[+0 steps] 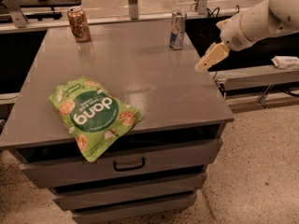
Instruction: Knock redbull can over
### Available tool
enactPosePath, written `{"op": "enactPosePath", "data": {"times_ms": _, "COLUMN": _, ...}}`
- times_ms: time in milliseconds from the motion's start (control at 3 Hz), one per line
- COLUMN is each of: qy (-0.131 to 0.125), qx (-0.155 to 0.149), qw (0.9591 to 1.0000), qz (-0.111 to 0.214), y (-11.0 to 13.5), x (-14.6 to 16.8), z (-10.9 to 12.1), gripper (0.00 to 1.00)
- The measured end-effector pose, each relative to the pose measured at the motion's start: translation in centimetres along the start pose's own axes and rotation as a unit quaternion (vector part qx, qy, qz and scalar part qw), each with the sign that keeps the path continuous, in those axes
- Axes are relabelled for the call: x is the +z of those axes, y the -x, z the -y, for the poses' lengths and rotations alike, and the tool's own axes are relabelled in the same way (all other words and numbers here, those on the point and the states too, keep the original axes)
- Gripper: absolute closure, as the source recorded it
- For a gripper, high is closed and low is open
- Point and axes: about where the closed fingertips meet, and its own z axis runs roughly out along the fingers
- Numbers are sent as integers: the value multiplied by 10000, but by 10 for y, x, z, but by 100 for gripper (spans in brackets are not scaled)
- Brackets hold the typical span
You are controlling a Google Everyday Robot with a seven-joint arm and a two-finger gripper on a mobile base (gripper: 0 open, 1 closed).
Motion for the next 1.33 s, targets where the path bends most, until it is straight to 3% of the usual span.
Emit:
{"op": "enactPosePath", "data": {"times_ms": 333, "qy": -57, "qx": 320, "qw": 9979, "qz": 558, "y": 18, "x": 36, "z": 27, "gripper": 0}}
{"op": "enactPosePath", "data": {"times_ms": 667, "qy": -53, "qx": 590, "qw": 9918, "qz": 1129, "y": 41, "x": 67, "z": 48, "gripper": 0}}
{"op": "enactPosePath", "data": {"times_ms": 1000, "qy": 60, "qx": 798, "qw": 9829, "qz": 1657, "y": 65, "x": 90, "z": 59, "gripper": 0}}
{"op": "enactPosePath", "data": {"times_ms": 1333, "qy": 293, "qx": 977, "qw": 9710, "qz": 2163, "y": 85, "x": 104, "z": 57, "gripper": 0}}
